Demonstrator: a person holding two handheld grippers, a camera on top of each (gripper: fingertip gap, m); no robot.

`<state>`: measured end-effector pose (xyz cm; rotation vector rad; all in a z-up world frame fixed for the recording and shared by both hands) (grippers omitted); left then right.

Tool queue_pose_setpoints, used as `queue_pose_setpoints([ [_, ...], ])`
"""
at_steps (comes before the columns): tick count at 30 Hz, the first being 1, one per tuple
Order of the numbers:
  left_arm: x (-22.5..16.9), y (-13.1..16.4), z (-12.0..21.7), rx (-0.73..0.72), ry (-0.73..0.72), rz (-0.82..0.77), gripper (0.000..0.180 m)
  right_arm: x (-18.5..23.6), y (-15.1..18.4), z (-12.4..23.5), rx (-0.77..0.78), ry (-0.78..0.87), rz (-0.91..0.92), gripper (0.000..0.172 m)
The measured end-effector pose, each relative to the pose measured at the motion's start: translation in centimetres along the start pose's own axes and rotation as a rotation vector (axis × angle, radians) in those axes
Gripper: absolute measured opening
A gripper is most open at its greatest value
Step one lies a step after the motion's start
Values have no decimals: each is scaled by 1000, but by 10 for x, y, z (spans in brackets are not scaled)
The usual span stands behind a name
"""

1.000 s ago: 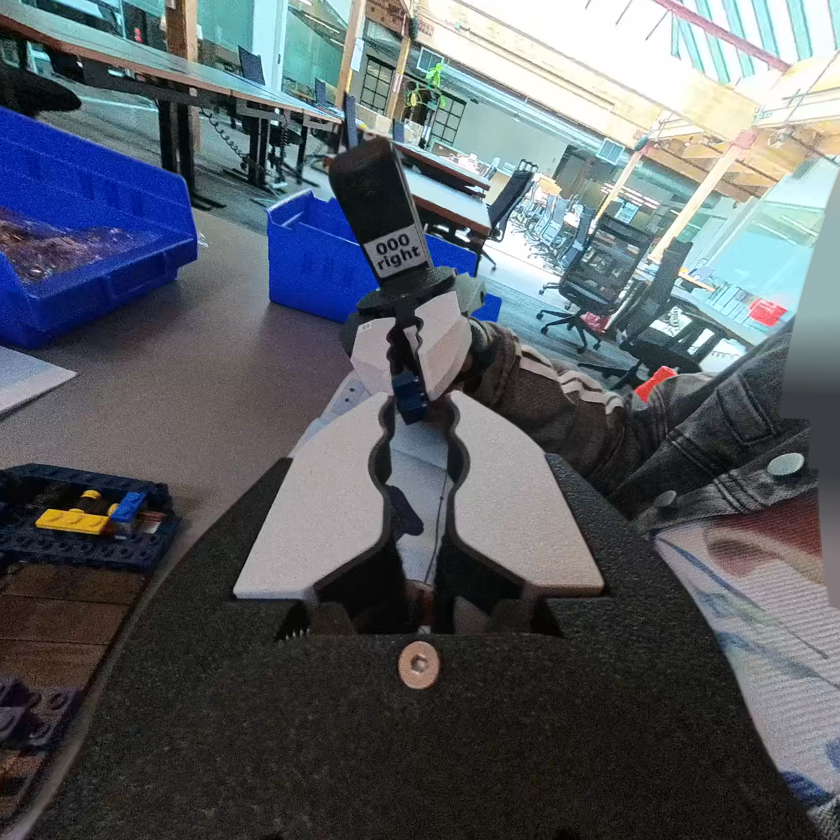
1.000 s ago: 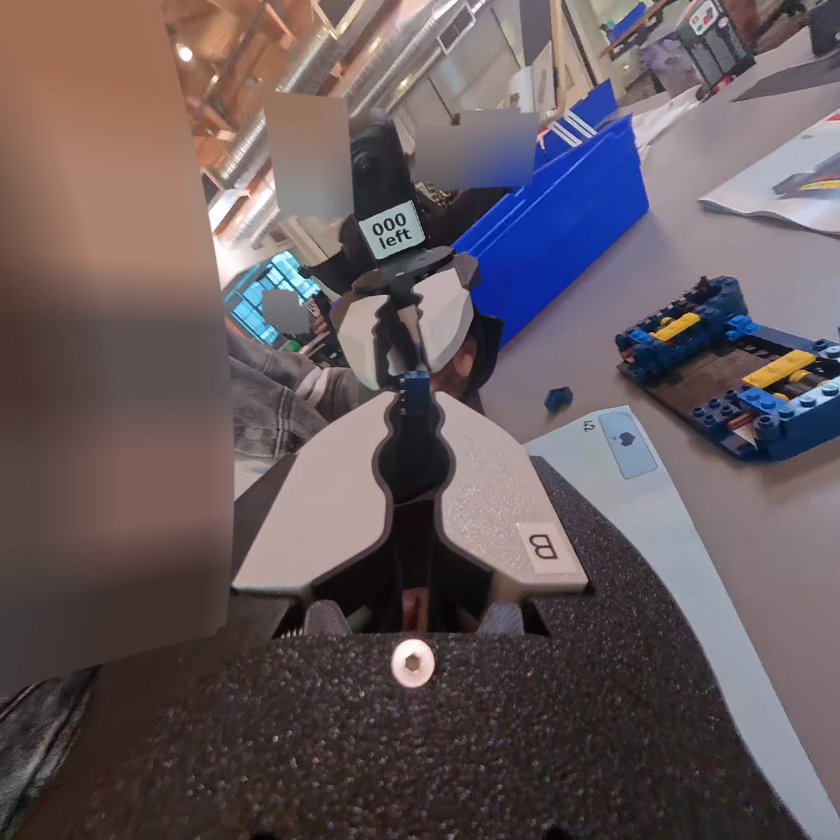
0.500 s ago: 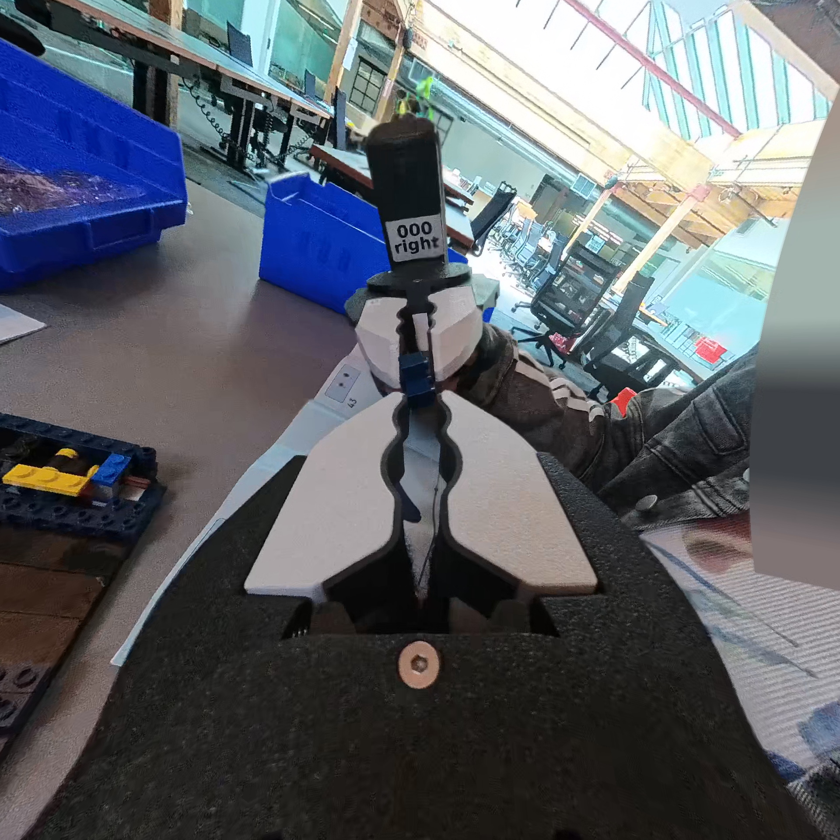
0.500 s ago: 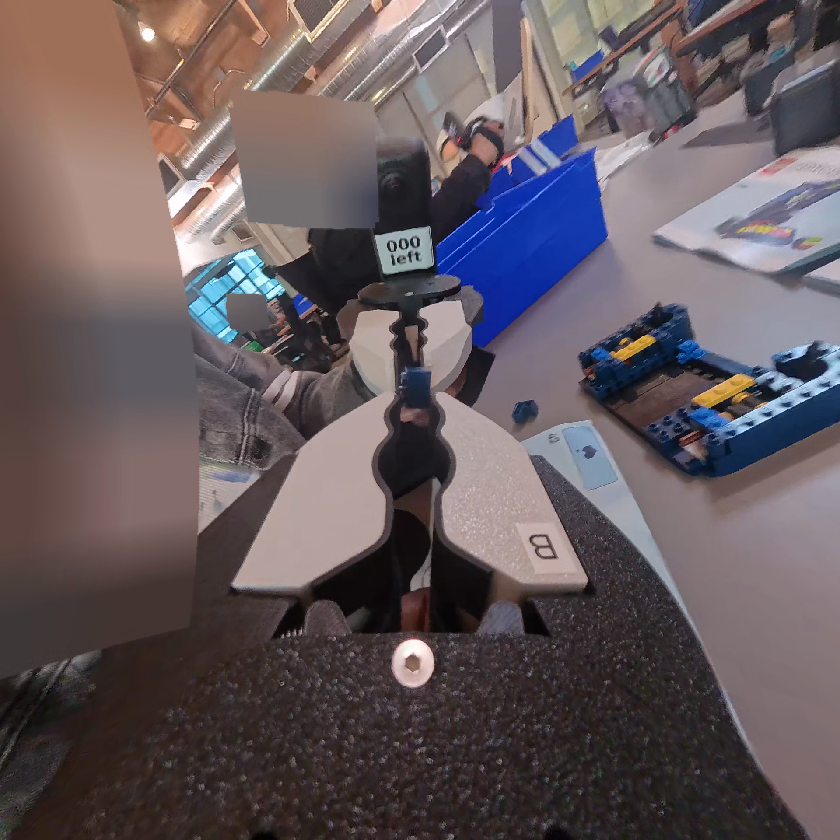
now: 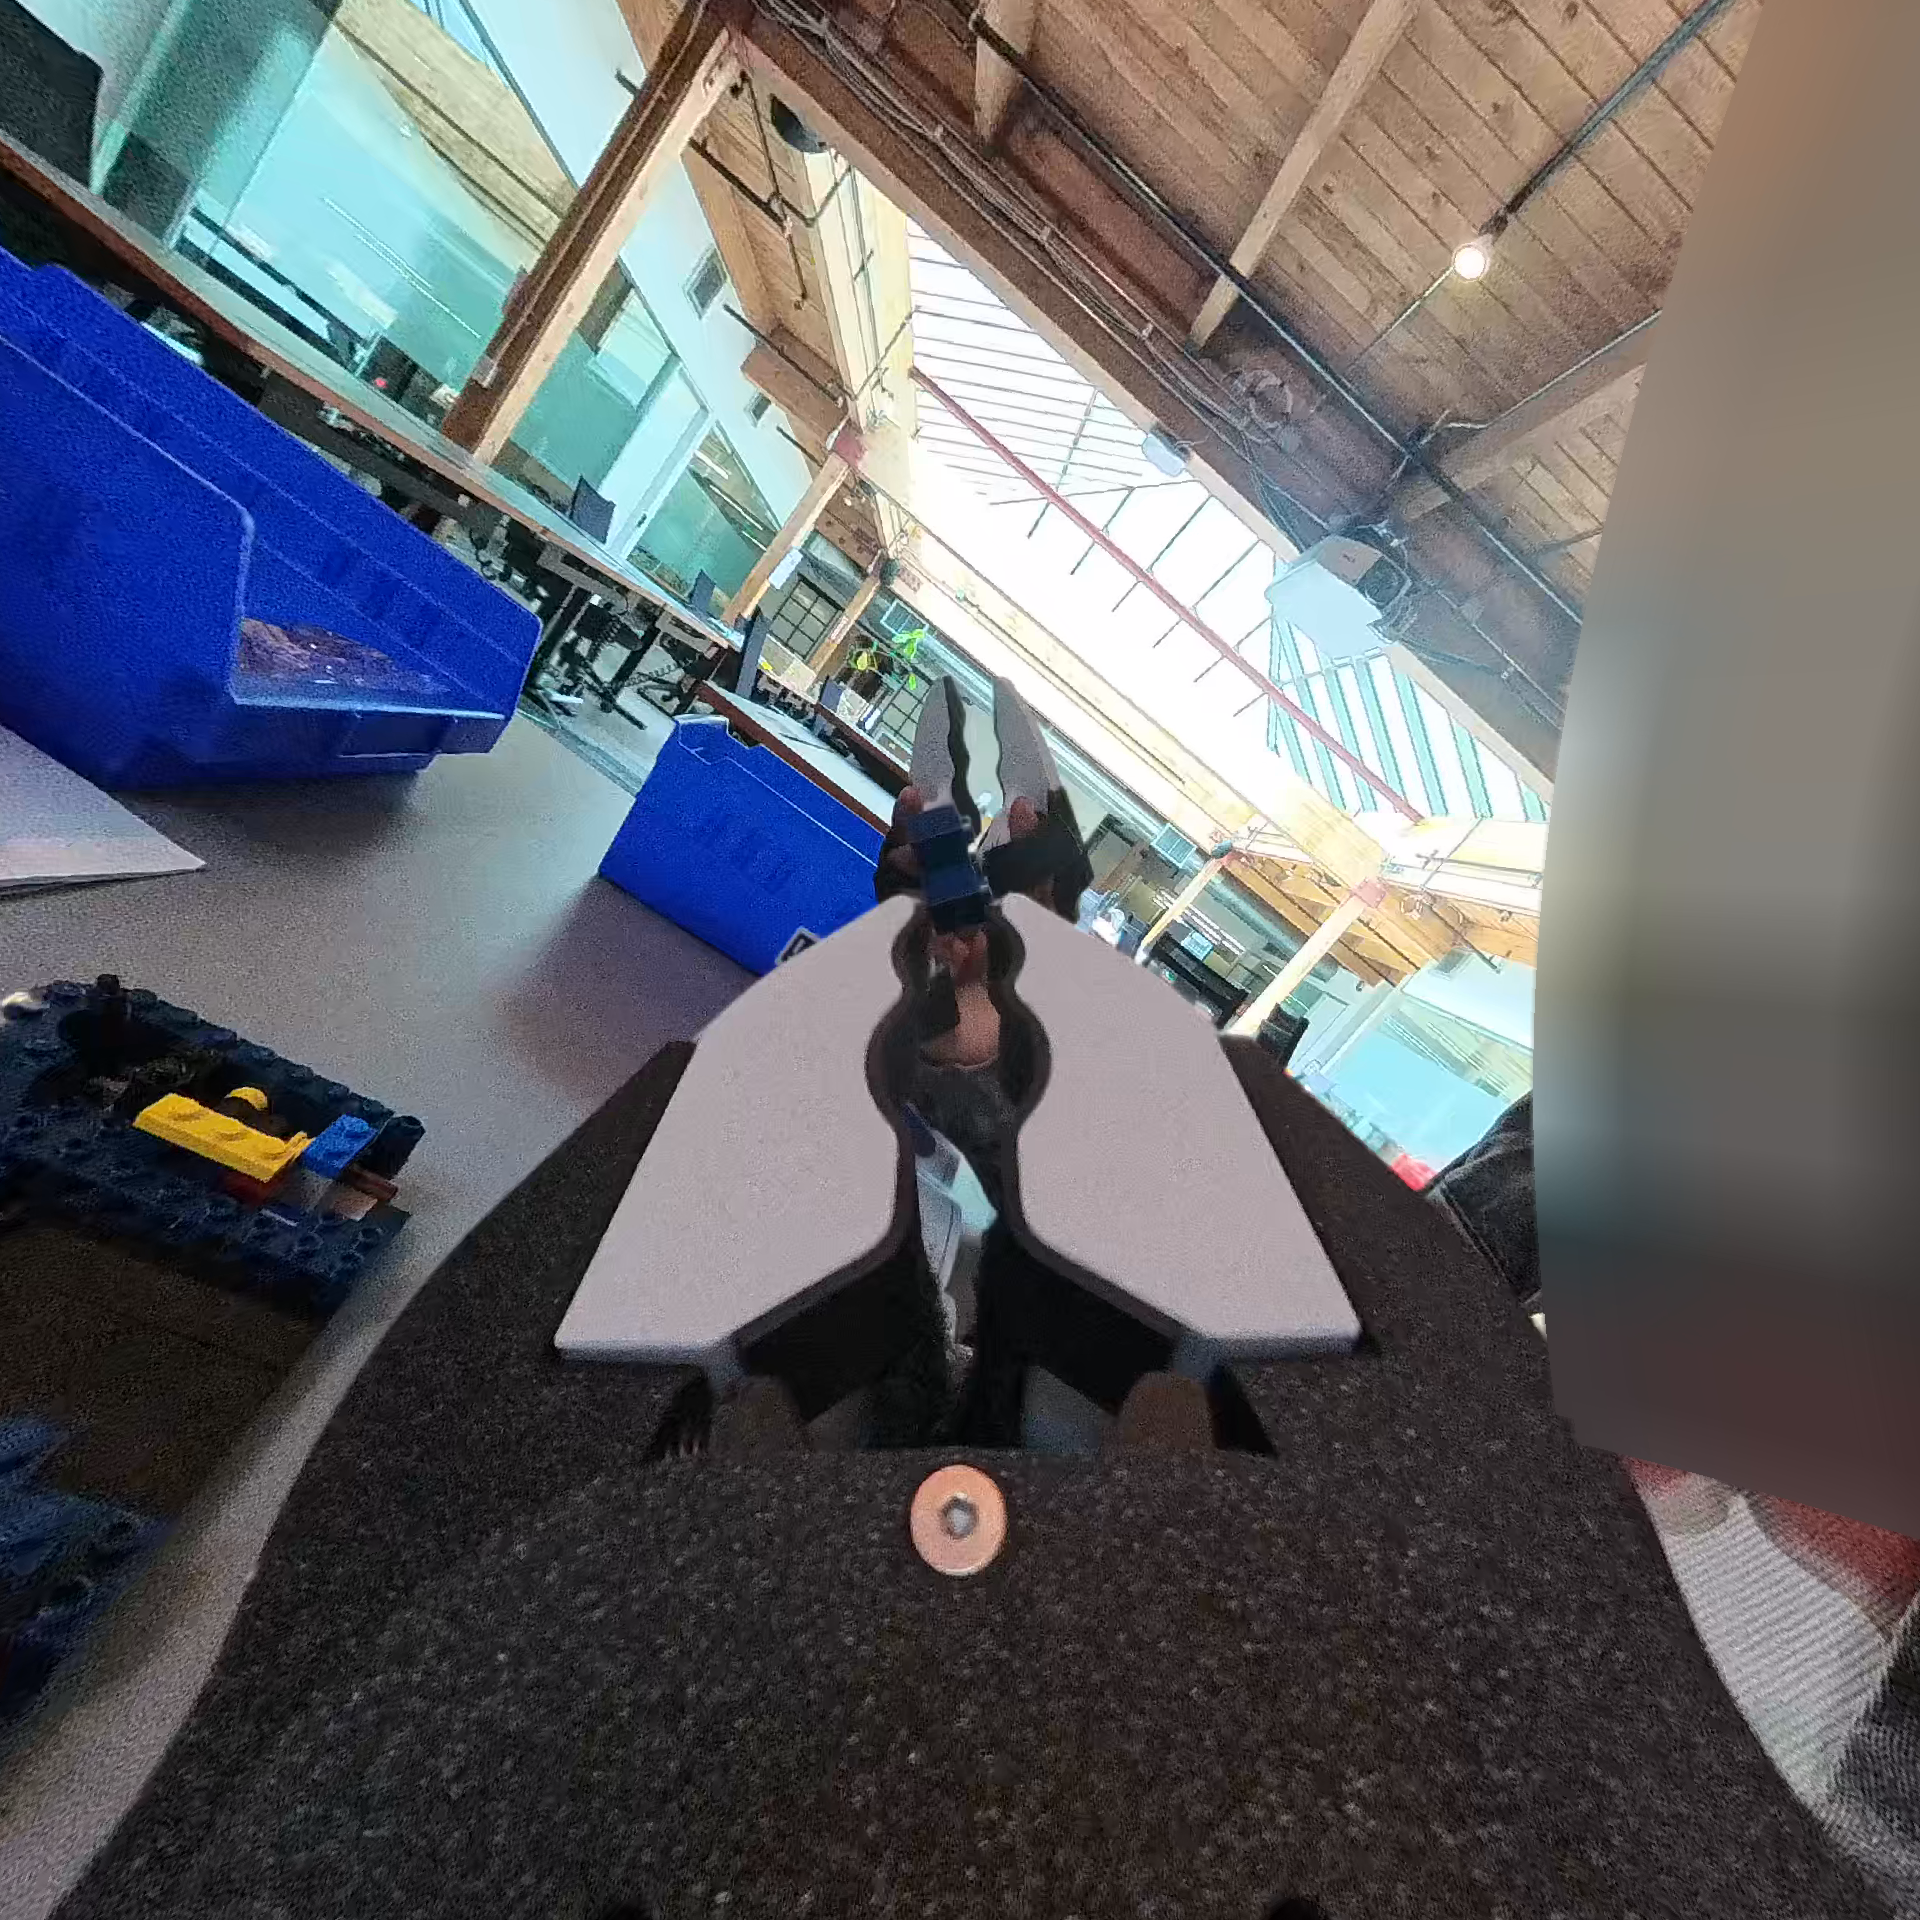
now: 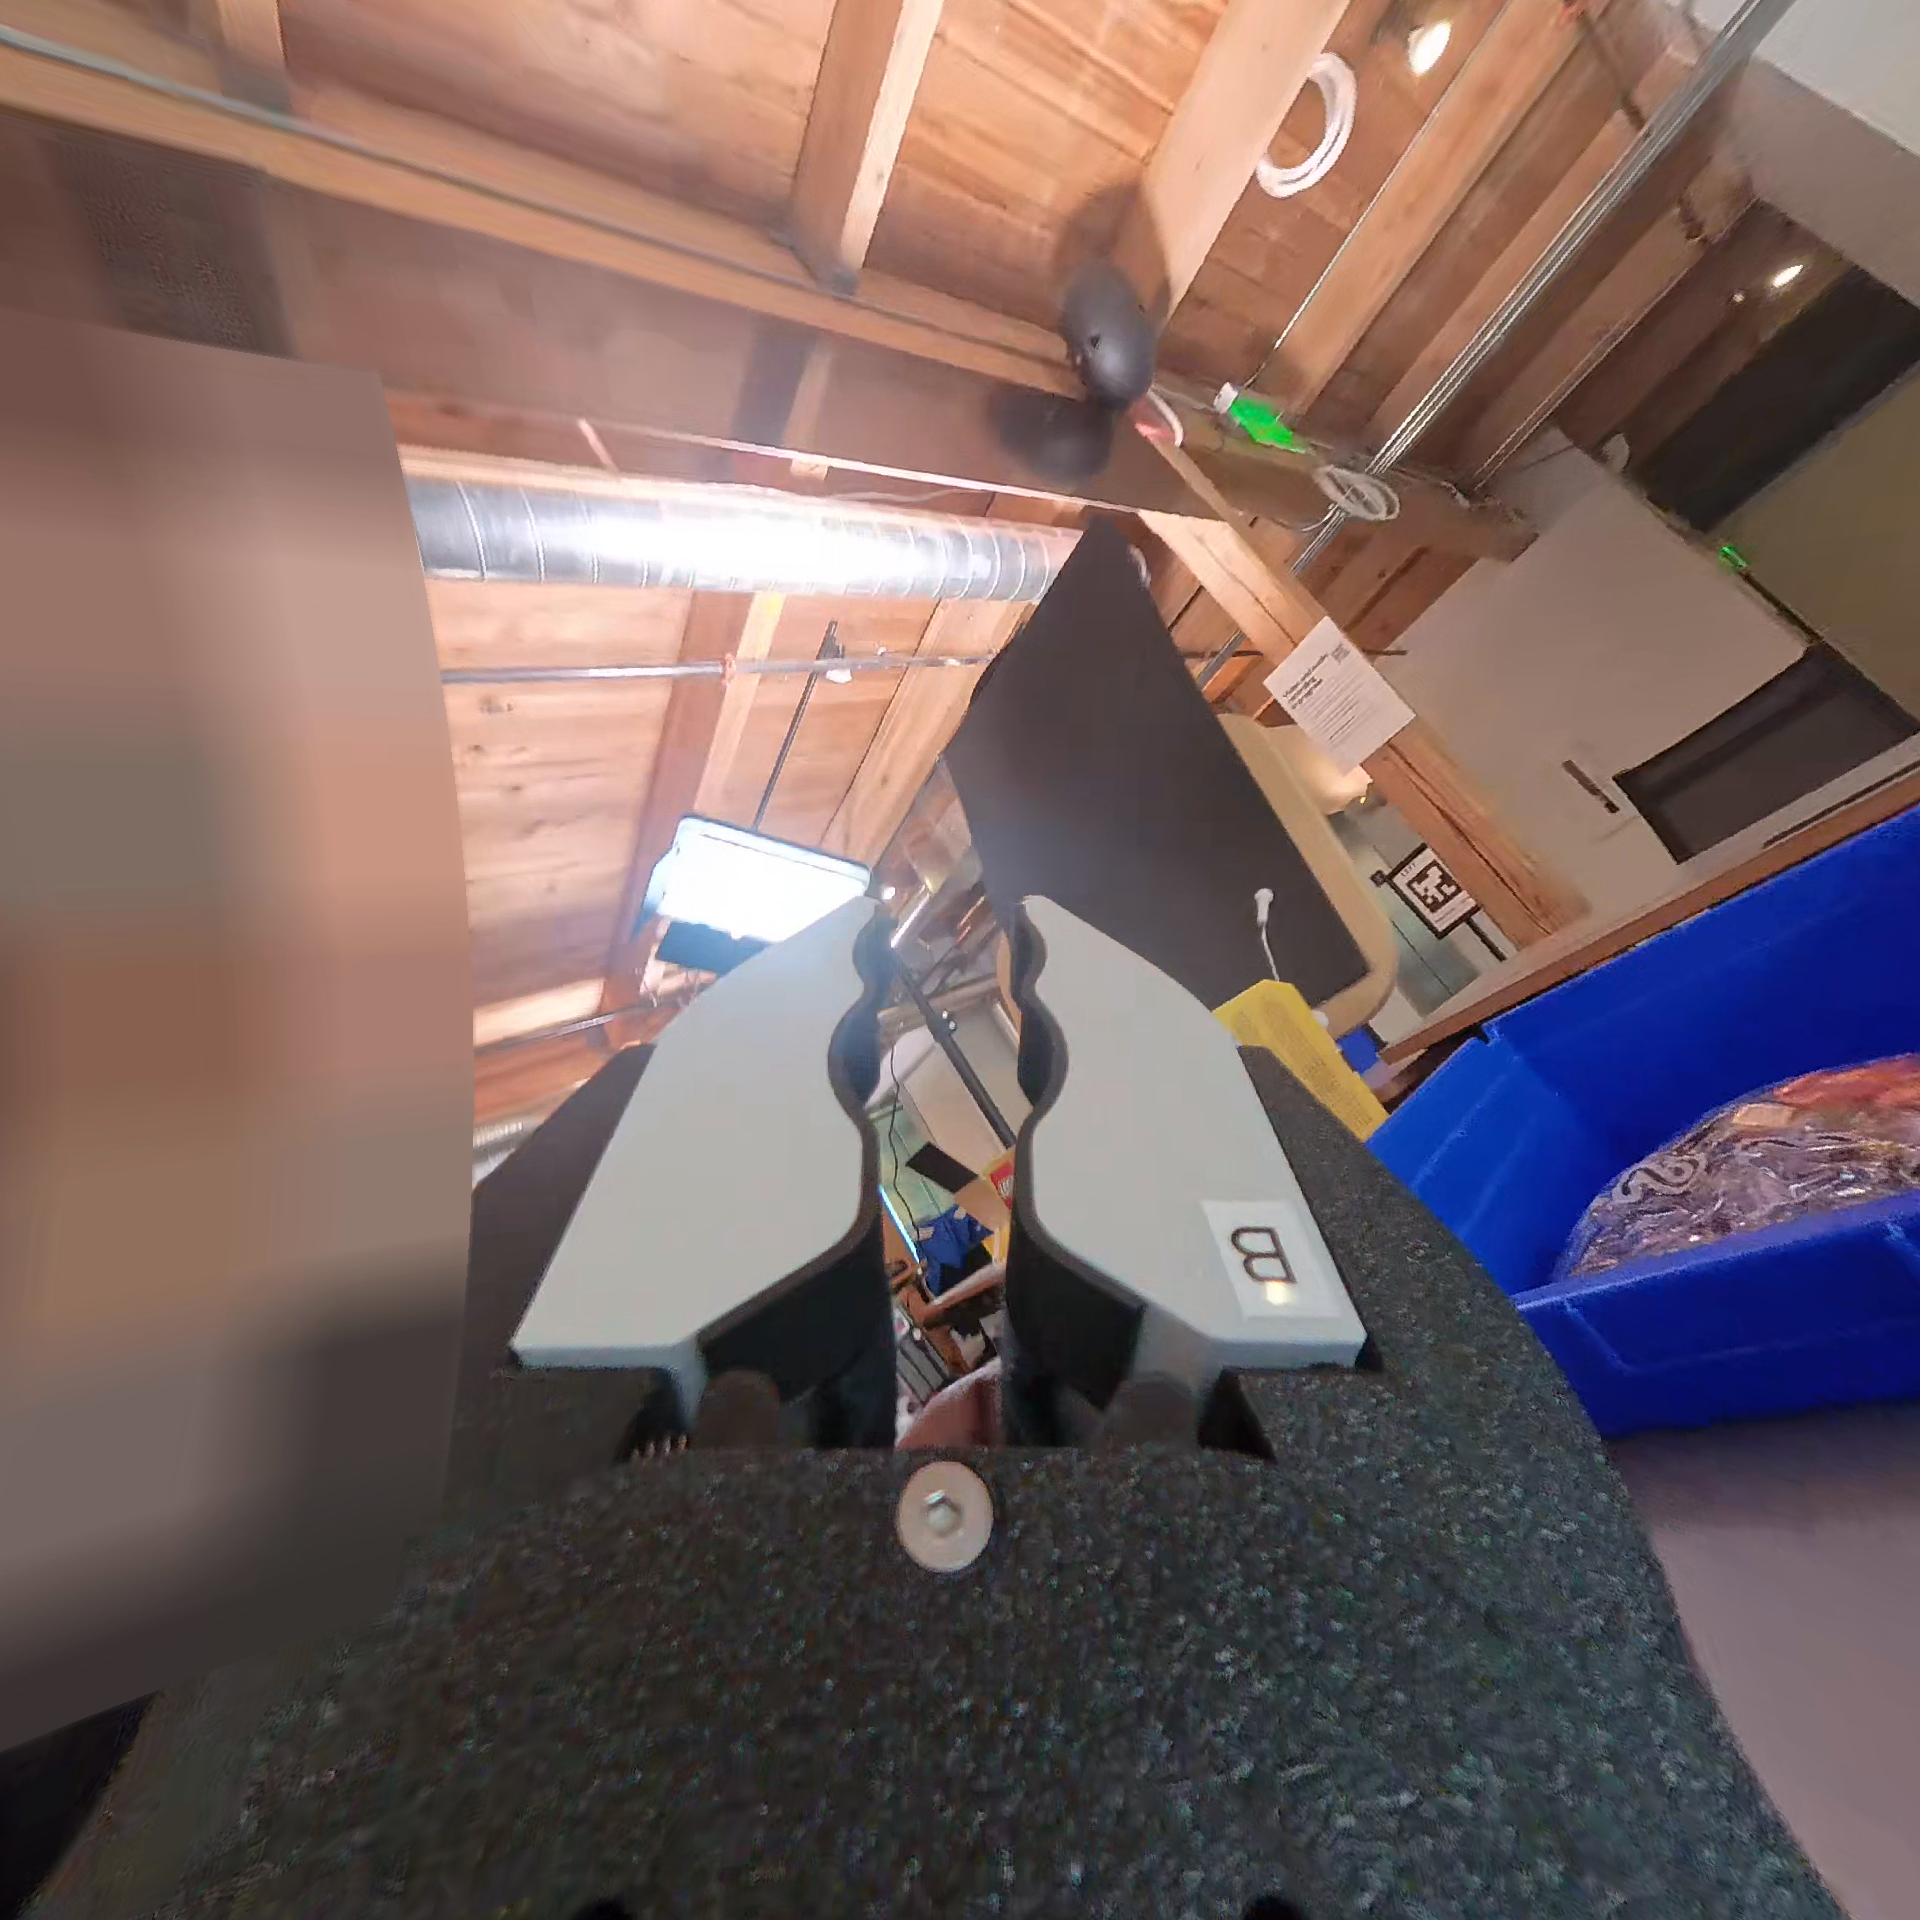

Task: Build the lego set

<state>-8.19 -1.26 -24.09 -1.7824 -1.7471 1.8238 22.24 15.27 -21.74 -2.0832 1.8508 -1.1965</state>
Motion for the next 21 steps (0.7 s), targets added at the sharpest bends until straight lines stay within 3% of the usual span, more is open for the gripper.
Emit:
queue_pose_setpoints([
  [4, 1, -3, 2, -26, -19, -18, 9, 6, 10, -5, 76, -19, 46, 21],
  [11, -2, -26, 30, -317, -150, -150, 10, 1, 18, -5, 114, 13, 15, 20],
  [21, 0, -25, 29, -276, -207, -167, 9, 1, 31, -9, 201, 9, -2, 19],
])
Point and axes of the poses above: each gripper's, where its closed fingertips meet, z back along the fingers, y out of its underside, x = y × z across the jaws, the point moved 10 cm from there along z, back along the fingers, and after that the axes turned 3 degrees about z, right-handed, at the moved point
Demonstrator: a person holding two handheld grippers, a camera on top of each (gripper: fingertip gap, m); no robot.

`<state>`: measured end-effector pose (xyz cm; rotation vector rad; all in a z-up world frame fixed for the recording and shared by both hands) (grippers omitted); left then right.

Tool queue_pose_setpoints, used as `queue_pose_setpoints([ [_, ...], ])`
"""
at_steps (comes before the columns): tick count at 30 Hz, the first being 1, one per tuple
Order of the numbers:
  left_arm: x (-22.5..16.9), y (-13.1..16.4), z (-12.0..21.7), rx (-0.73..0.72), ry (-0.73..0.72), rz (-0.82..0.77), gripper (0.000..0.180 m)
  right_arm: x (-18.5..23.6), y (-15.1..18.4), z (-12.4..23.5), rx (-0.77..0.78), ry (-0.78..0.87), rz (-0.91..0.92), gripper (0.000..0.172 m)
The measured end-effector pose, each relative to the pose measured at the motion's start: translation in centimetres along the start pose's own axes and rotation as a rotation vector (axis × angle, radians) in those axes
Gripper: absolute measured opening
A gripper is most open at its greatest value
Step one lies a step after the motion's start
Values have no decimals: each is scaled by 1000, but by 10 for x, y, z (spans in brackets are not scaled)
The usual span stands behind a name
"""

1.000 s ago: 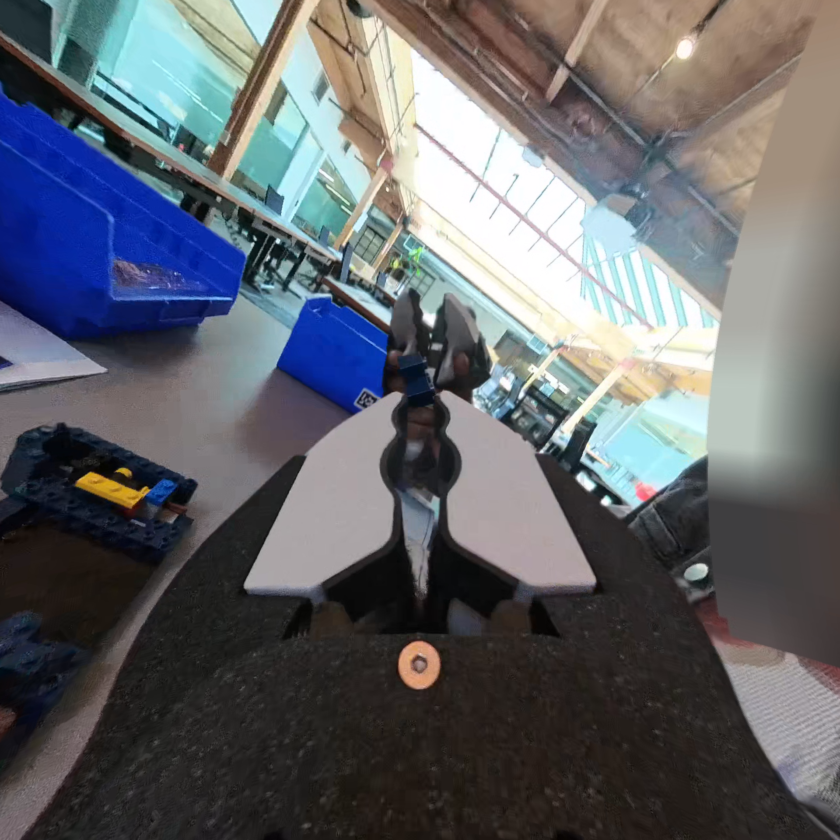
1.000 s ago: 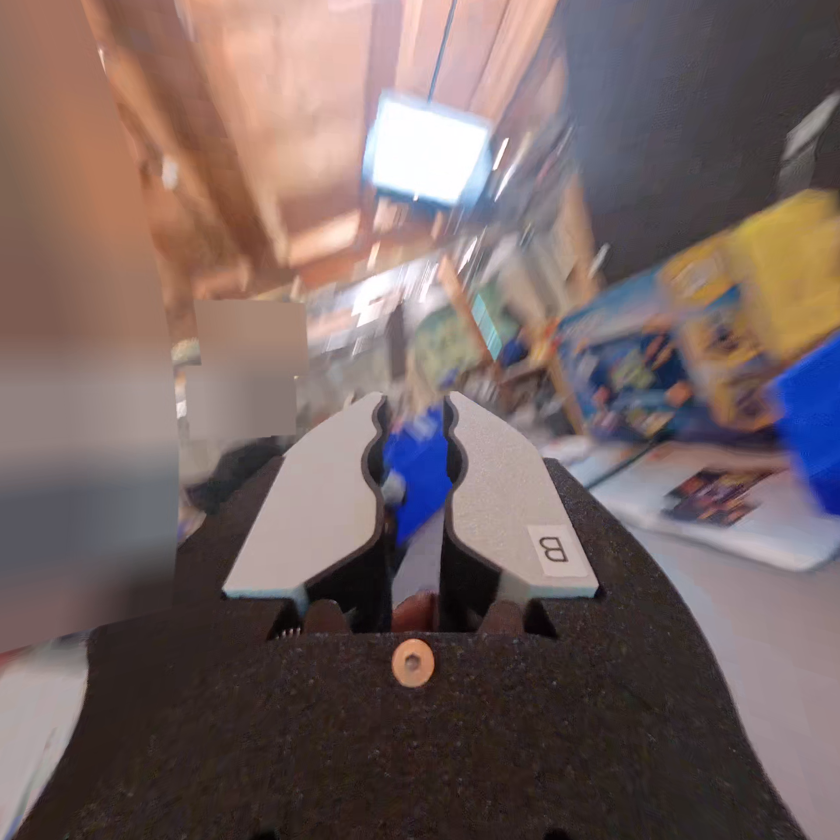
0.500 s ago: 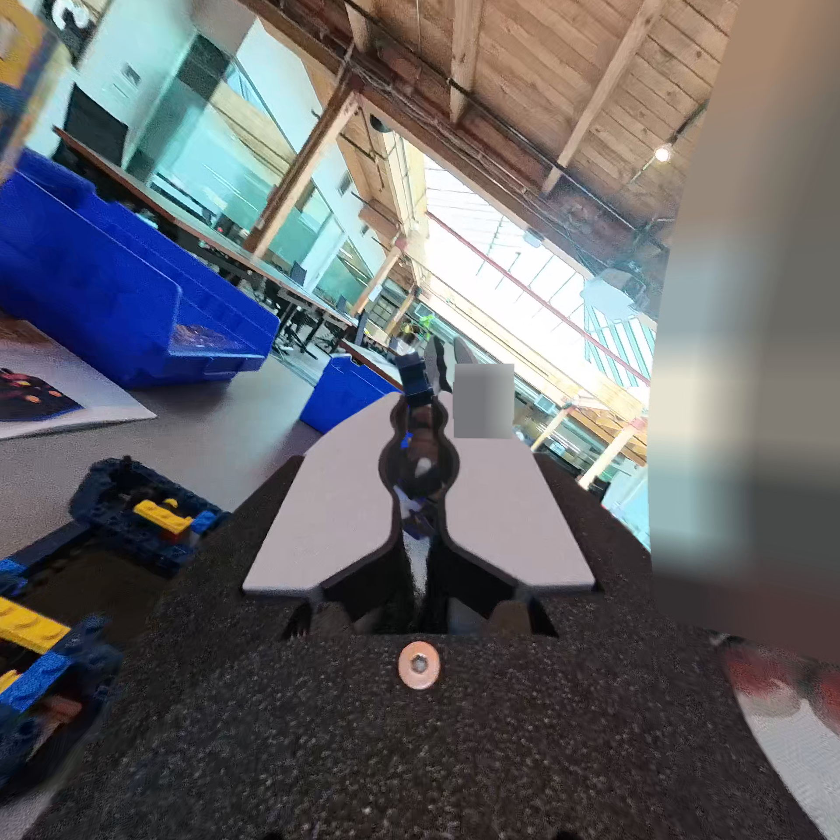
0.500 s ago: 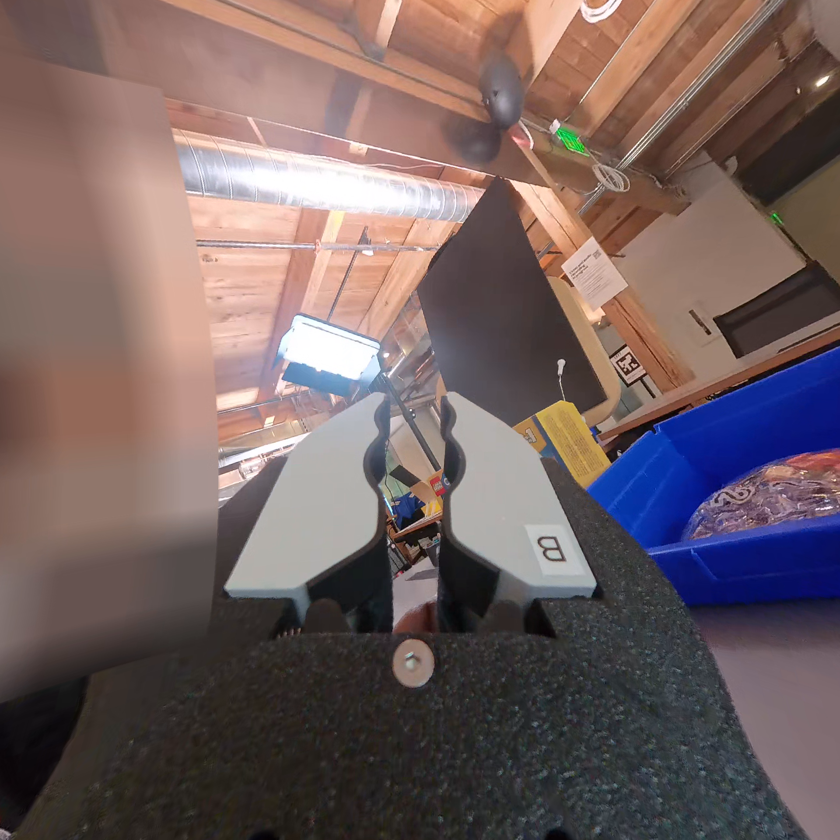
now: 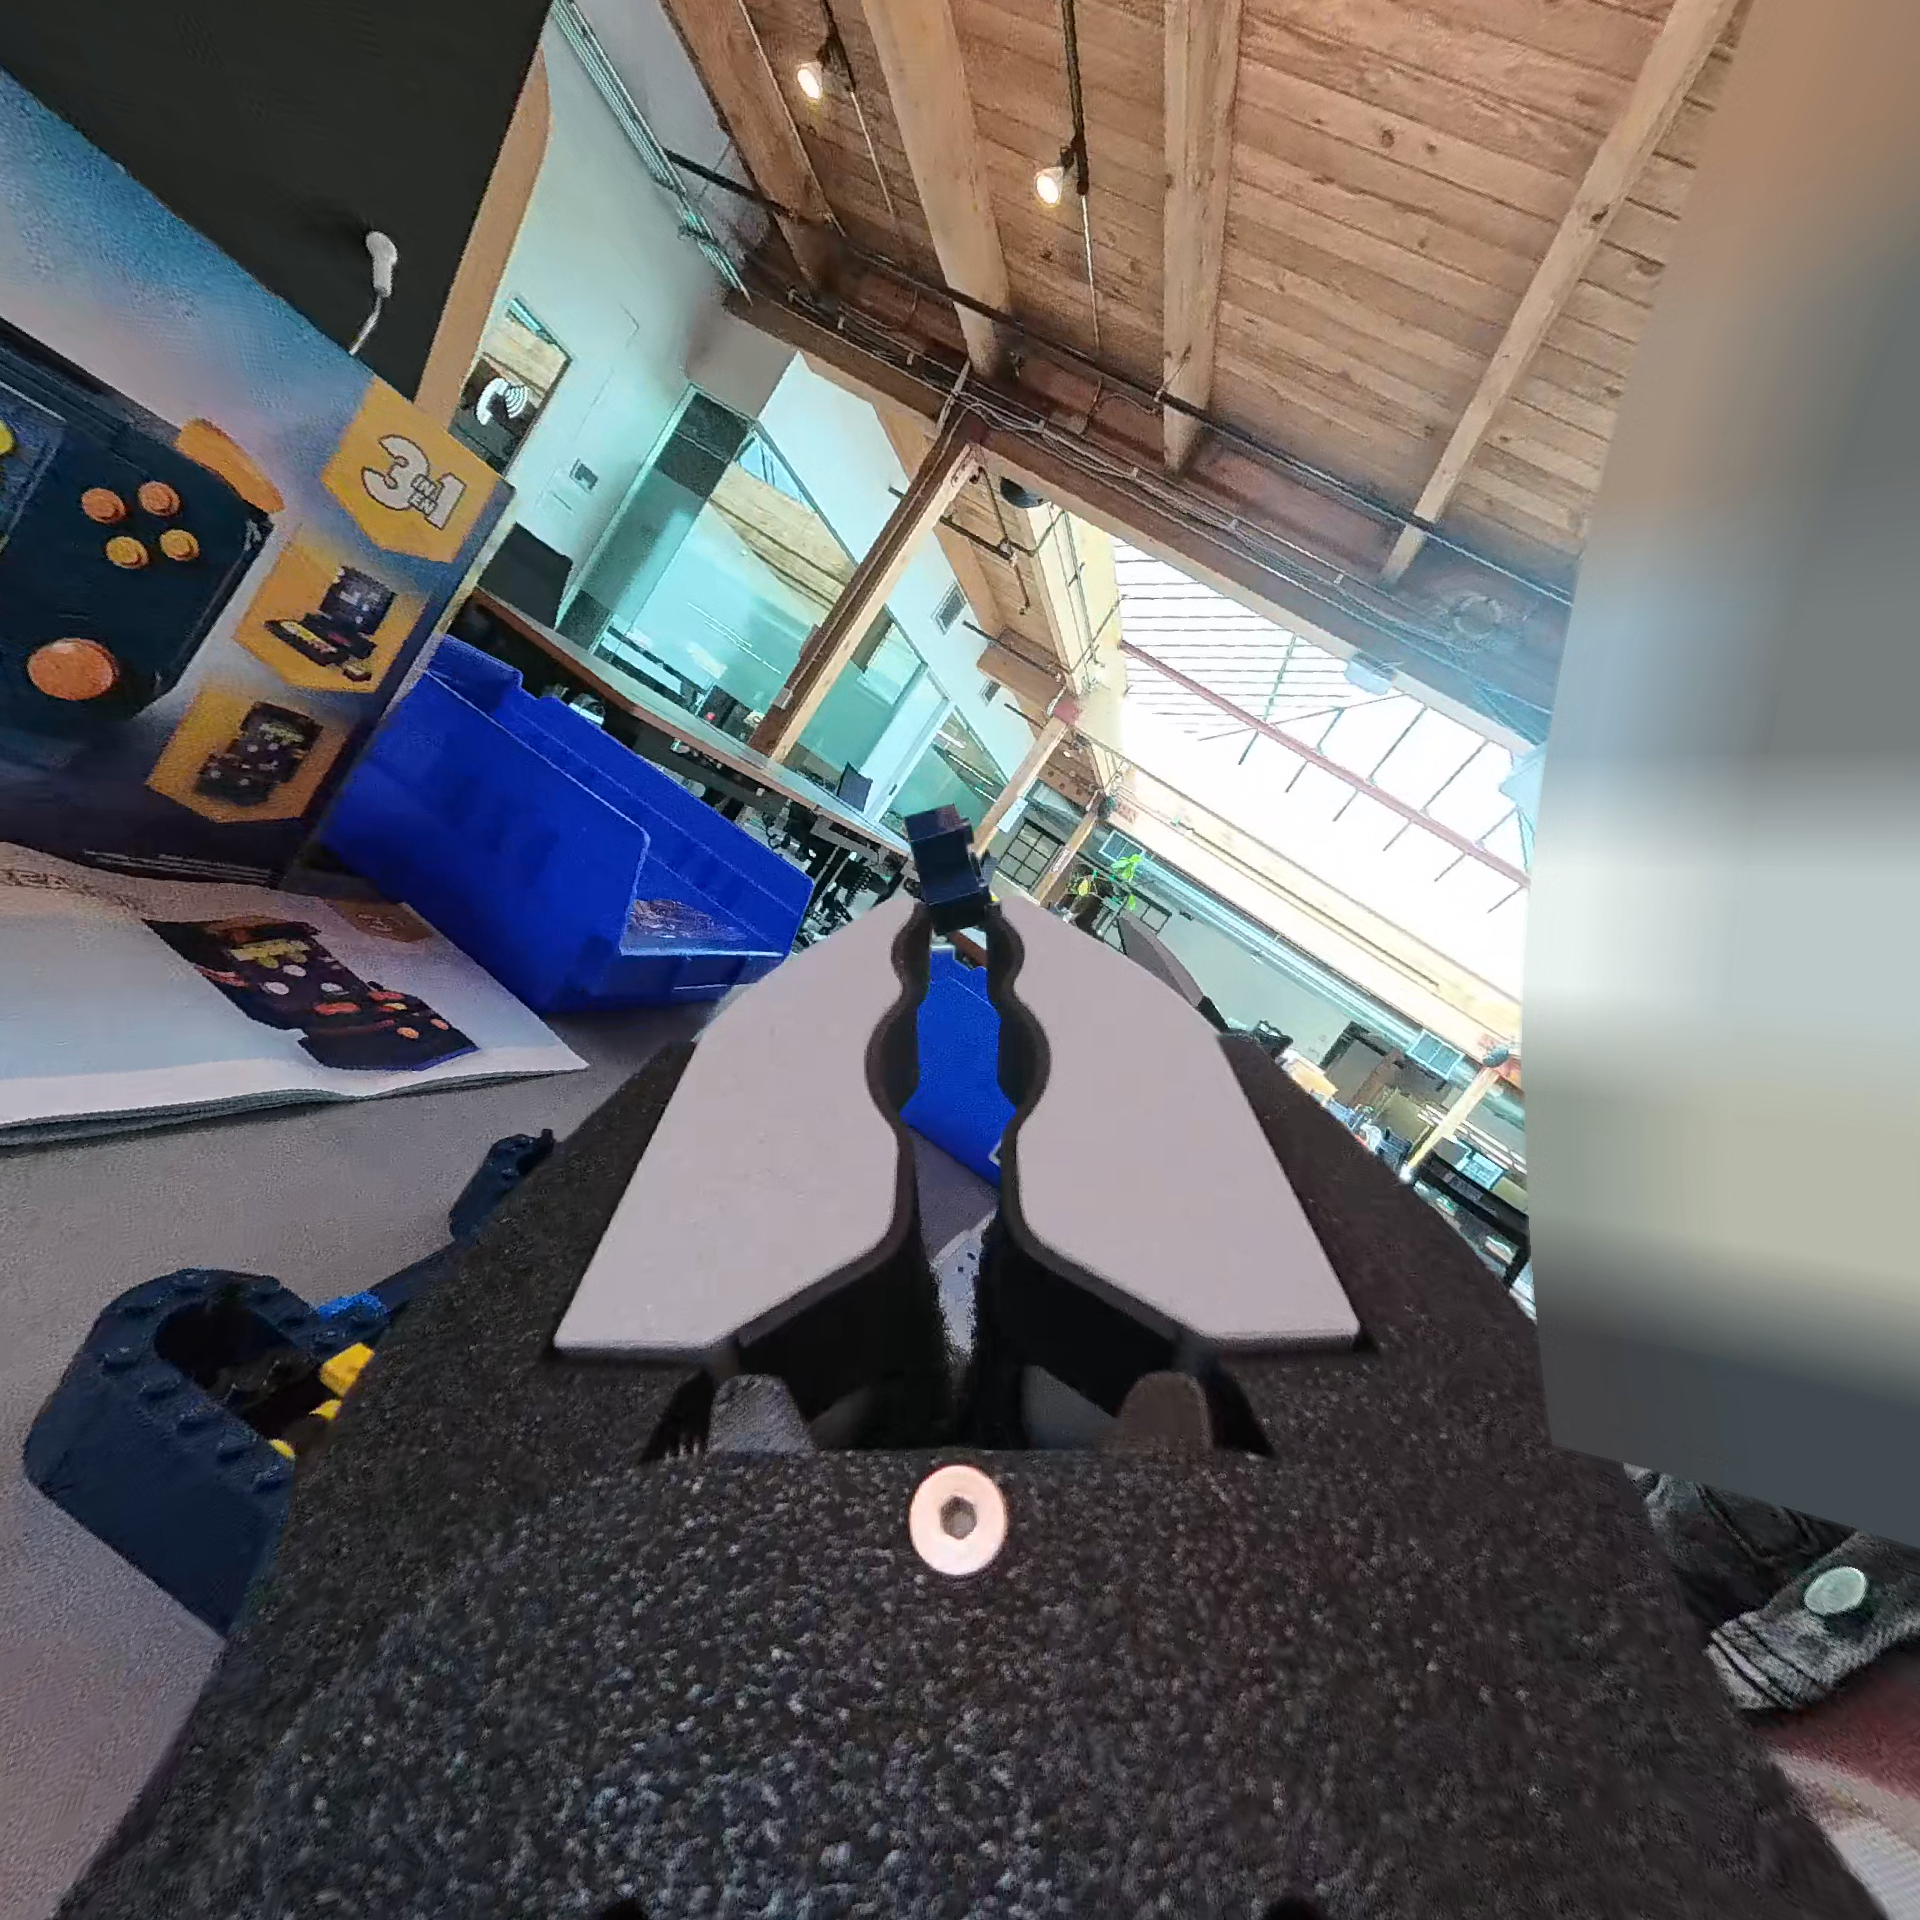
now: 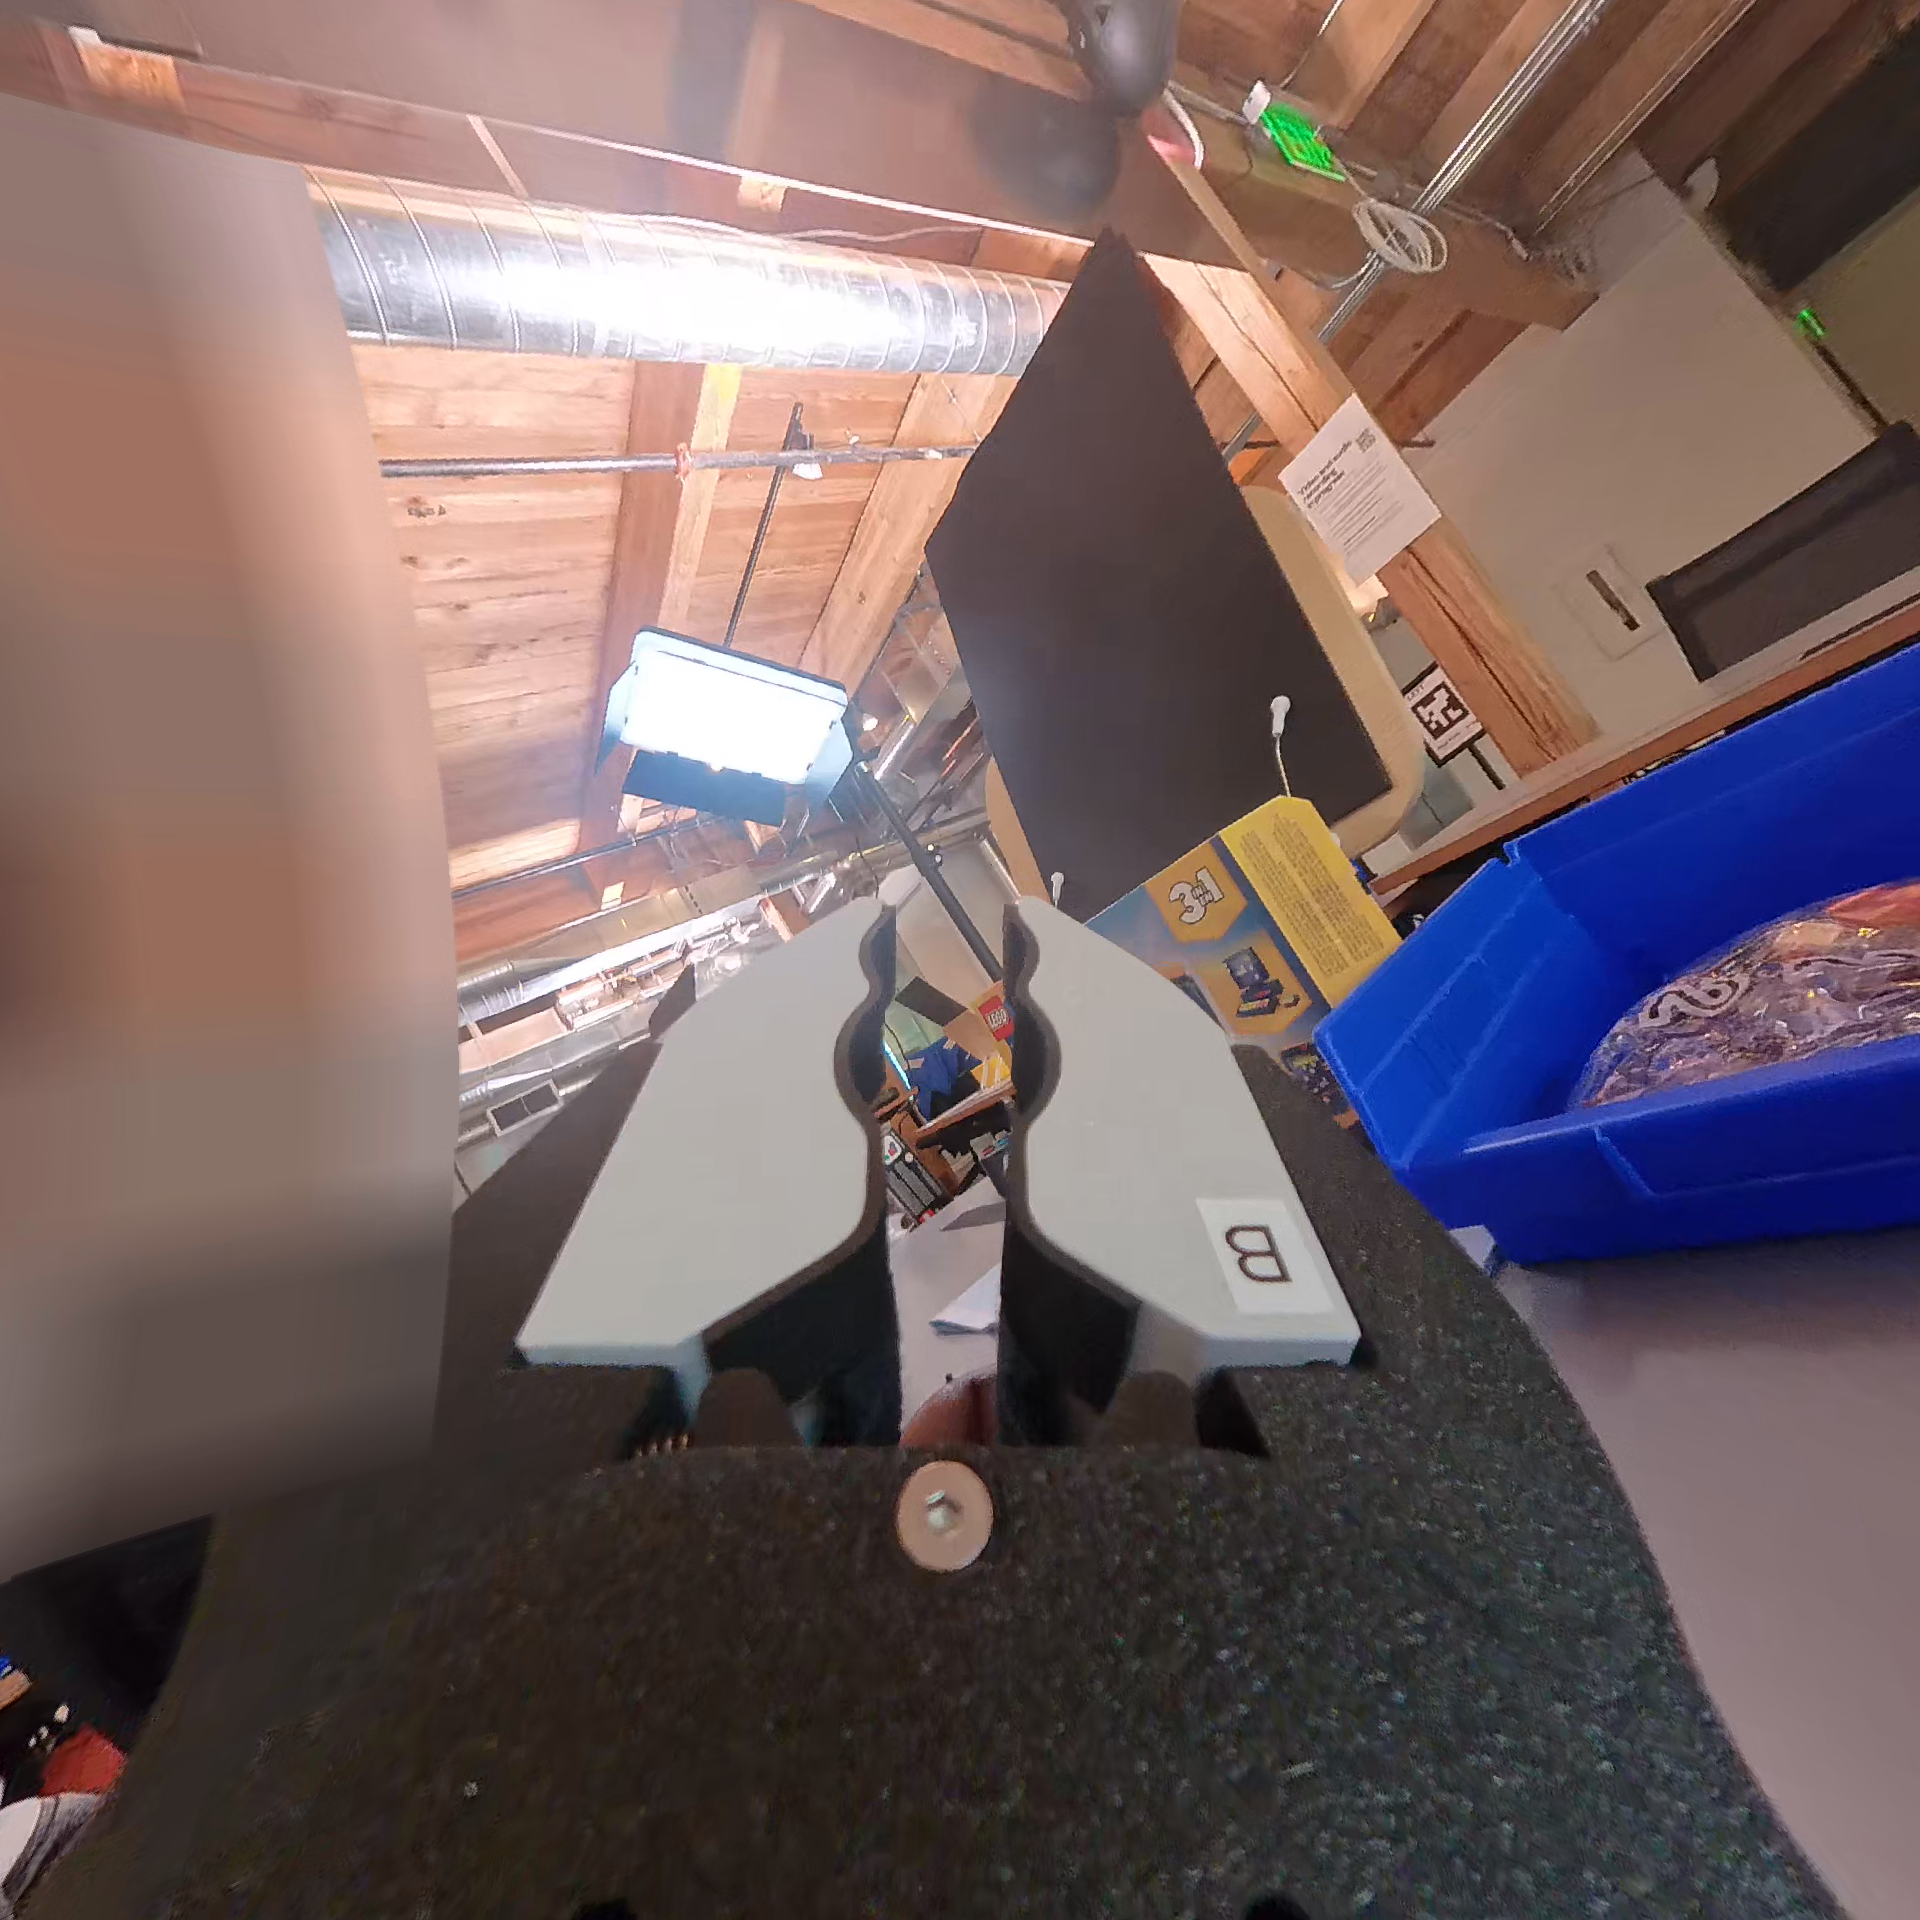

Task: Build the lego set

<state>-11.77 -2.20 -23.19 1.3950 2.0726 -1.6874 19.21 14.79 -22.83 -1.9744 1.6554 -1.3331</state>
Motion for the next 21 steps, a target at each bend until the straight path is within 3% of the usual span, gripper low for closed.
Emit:
queue_pose_setpoints([
  [21, 1, 7, -4, 44, 9, 50, 10, 25, 24, -17, 279, -107, 326, 16],
])
Point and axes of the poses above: each gripper's, where its closed fingertips meet, z back along the fingers, y out of its underside, x = y × z across the jaws, the point moved 10 cm from there along z, back along the fingers, and after that the axes turned 3 degrees about z, right-handed, at the moved point
